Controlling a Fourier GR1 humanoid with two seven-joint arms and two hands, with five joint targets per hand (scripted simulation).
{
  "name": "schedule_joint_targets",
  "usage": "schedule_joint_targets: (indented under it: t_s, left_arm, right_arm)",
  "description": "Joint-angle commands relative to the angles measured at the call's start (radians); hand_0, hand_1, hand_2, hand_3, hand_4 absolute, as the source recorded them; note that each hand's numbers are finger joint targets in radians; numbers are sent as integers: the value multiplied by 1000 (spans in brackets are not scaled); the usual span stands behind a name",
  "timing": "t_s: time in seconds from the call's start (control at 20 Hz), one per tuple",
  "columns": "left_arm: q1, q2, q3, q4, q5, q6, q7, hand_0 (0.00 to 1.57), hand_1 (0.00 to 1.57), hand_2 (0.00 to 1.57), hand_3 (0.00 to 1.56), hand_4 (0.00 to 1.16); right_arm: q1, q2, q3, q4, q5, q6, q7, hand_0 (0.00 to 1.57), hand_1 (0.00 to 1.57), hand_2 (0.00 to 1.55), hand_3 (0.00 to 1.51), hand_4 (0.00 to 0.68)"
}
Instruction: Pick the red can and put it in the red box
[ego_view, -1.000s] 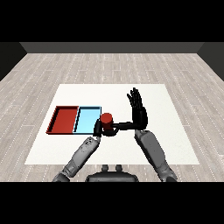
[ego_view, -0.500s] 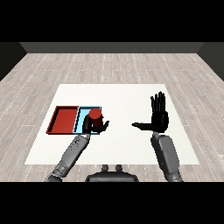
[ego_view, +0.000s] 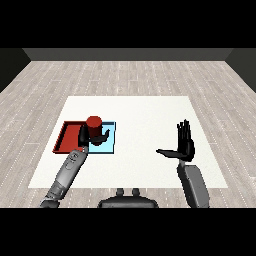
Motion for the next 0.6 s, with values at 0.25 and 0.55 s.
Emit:
schedule_joint_targets:
  t_s: [0.25, 0.55]
  left_arm:
    - [-130, 151, 156, 297, -42, -91, 33, 1535, 1535, 1342, 1445, 1104]
    - [-186, 191, 264, 673, -31, -112, -47, 1571, 1571, 1571, 1476, 1105]
  right_arm:
    - [91, -3, -50, 104, -30, 76, -70, 0, 0, 0, 0, 0]
    - [30, 16, -15, 140, 22, 57, -71, 0, 0, 0, 0, 0]
